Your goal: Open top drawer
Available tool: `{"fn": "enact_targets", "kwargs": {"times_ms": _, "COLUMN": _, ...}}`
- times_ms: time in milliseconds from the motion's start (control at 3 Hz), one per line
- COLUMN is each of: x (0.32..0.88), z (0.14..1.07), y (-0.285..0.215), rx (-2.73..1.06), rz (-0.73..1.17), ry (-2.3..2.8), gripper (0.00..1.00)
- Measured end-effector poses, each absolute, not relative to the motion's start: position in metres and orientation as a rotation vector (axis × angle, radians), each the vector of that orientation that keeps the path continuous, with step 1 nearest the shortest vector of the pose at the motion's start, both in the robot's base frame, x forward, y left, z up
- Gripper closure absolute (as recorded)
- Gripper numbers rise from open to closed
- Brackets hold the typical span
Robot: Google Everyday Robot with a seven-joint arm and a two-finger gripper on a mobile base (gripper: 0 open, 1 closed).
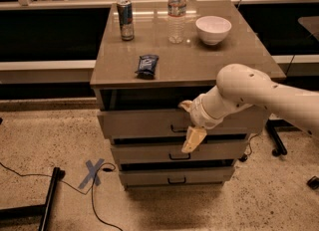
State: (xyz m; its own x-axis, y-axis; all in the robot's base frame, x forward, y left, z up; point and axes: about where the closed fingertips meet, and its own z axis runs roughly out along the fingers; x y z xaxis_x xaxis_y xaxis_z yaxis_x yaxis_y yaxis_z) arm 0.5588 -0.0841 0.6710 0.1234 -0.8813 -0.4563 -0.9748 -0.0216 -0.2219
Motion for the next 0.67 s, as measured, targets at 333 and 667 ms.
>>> {"fn": "enact_targets", "kwargs": {"times_ms": 333, "x": 0.546, "z": 0.666, "y": -0.082, "rx": -1.928, "rz": 0.316, "ry": 1.781, "gripper": 0.37}}
{"fn": "enact_targets", "kwargs": {"times_ms": 667, "x": 0.529, "z": 0.666, "y": -0.081, "rx": -1.926, "rz": 0.349, "ry": 1.778, "gripper": 0.42}}
